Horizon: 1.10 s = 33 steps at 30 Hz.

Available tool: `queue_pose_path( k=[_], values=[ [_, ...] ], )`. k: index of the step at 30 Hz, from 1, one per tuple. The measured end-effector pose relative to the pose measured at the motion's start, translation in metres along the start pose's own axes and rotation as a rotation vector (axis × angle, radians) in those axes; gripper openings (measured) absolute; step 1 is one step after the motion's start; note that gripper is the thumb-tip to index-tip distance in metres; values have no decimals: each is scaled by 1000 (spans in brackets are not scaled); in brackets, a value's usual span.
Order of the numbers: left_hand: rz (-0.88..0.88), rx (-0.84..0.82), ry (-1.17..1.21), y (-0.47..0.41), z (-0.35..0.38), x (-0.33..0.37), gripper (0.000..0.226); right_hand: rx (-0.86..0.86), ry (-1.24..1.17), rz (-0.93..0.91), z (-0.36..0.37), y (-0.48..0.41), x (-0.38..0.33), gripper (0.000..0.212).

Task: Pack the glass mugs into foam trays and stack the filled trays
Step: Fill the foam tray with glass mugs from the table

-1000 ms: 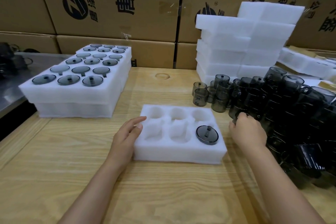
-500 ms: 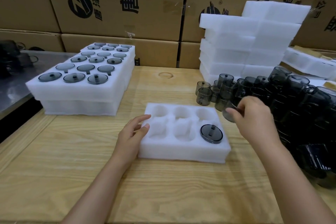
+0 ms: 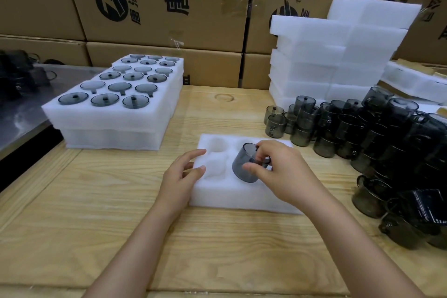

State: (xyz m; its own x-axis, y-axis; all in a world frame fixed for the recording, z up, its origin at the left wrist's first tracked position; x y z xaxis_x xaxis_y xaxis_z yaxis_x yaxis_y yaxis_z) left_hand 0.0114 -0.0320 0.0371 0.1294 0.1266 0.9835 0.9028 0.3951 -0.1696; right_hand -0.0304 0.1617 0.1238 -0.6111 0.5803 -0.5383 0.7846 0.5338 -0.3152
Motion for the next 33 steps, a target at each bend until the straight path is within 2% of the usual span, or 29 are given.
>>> queue_pose_path(
  k=[5, 10, 12, 14, 16, 25, 33],
  values=[
    [7, 0, -10, 1, 0, 2, 36, -126, 237, -25, 4, -2, -6, 34],
    [14, 1, -38, 1, 0, 2, 37, -174, 275, 22, 8, -5, -5, 26],
    [13, -1, -42, 1, 0, 2, 38, -151, 233, 76, 3, -8, -1, 39],
    [19, -5, -49, 2, 1, 4, 38, -64, 136, 131, -2, -16, 1, 66],
    [18, -6, -54, 3, 1, 5, 37, -6, 91, 104, 4, -31, -2, 78],
    [9, -10, -48, 5, 1, 7, 38, -401, 398, 123, 76, -39, 19, 70],
    [-5, -6, -48, 5, 2, 7, 40, -405, 391, 117, 79, -38, 21, 71]
  ],
)
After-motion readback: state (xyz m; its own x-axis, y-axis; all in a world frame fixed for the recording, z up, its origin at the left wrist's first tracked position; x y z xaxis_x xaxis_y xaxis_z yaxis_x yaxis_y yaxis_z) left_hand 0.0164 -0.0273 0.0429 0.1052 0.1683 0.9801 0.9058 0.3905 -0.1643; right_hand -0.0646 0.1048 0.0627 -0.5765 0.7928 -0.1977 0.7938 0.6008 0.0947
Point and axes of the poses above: each hand's wrist, its own y-axis away from the middle knuckle, its own z-axis out of the palm, x = y × z, the point moved 6 cm from there along -y, towards the middle knuckle, and after that the axes turned 4 degrees about -z, right-handed, at the moved point
